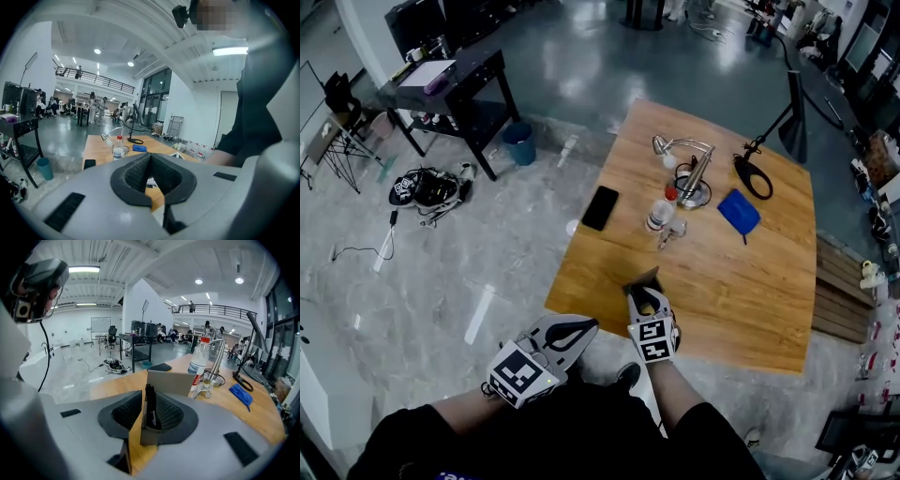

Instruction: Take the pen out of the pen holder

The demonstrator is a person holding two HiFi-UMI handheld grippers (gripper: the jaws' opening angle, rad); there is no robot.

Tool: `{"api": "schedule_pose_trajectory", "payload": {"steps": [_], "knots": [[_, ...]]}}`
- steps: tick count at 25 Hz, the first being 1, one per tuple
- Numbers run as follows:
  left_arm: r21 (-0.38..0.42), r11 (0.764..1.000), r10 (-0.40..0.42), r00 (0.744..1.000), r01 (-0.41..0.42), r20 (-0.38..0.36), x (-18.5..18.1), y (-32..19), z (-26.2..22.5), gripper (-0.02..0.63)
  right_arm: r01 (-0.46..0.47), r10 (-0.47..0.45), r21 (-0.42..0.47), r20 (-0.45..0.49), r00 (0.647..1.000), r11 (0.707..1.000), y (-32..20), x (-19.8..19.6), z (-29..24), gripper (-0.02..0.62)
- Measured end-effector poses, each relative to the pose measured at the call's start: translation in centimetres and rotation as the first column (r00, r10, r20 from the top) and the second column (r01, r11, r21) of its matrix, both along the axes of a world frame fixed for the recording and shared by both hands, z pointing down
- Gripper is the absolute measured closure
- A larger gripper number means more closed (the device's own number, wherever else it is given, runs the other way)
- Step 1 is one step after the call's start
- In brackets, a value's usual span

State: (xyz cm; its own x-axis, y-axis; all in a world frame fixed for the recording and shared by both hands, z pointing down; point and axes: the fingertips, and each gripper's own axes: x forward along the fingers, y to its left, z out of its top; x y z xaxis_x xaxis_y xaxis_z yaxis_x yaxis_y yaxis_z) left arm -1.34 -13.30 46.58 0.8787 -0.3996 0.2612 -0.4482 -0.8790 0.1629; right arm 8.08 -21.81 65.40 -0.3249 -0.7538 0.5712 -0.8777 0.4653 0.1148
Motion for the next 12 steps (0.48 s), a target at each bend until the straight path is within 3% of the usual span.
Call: {"api": "schedule_pose_trajectory", "payload": {"steps": [12], "knots": [[-0.013,1.000,-0.011,1.000,0.011,0.008,-0.98,0.03,0.49,0.597,-0.034,0.035,0.019,-0.029,0.999,0.999,-0.05,0.42,-0.21,0.534]]}}
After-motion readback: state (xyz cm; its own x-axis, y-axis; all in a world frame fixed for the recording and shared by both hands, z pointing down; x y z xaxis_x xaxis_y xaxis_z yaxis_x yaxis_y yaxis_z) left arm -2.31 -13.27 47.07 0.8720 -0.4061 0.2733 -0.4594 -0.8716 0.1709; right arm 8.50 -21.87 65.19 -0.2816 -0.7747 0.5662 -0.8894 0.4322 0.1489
